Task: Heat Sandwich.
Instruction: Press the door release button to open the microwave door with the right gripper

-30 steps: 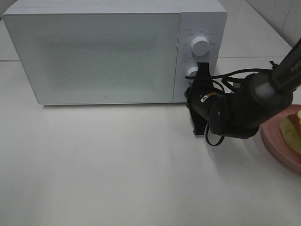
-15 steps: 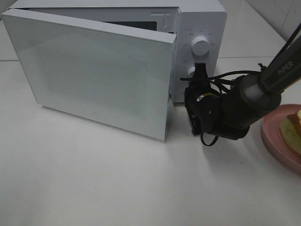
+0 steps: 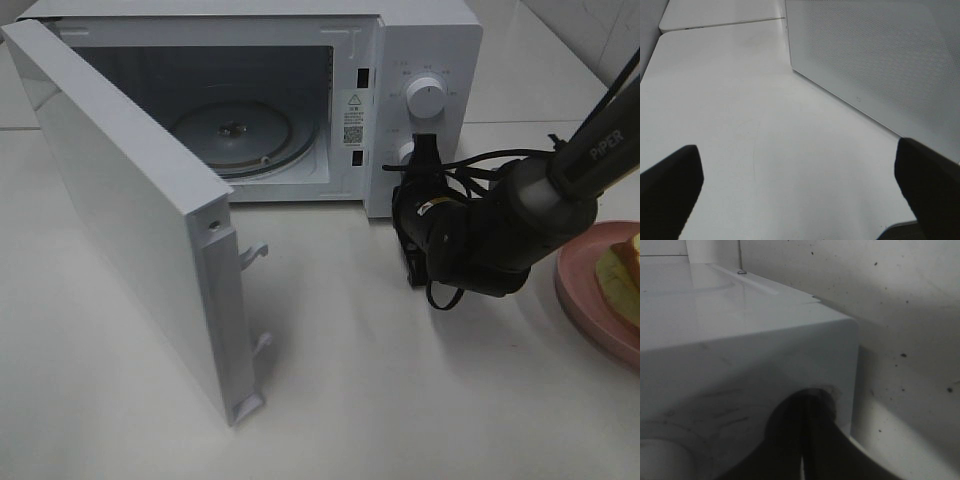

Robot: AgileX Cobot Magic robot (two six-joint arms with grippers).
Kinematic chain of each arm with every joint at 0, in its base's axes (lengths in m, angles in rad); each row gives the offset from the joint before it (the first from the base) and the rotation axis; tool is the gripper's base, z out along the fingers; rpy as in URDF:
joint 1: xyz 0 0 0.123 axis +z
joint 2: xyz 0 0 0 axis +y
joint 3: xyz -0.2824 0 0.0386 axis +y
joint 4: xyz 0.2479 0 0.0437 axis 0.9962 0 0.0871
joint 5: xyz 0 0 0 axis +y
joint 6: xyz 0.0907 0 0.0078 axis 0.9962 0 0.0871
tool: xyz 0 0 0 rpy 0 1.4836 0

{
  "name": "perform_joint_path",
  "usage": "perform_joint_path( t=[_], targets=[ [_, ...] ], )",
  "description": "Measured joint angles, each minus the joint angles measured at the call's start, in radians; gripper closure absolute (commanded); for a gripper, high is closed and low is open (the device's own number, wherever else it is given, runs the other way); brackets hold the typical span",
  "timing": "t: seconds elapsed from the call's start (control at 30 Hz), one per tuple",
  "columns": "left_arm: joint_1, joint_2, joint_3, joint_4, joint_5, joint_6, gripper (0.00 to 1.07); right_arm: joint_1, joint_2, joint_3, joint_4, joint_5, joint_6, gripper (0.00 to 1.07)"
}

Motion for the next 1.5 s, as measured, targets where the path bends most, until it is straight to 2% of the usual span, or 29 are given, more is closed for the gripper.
perform_joint_path(
  t=[1.1,1.5],
  targets=[
    [0.000,0.000,0.000,0.000,0.000,0.000,0.05,-0.013,-0.017,-0.012,-0.015,0.096,-0.008,1.07],
    [0.000,0.000,0.000,0.000,0.000,0.000,0.05,-0.030,-0.155,0.088,-0.088,0.190,-0.103,1.05]
  ],
)
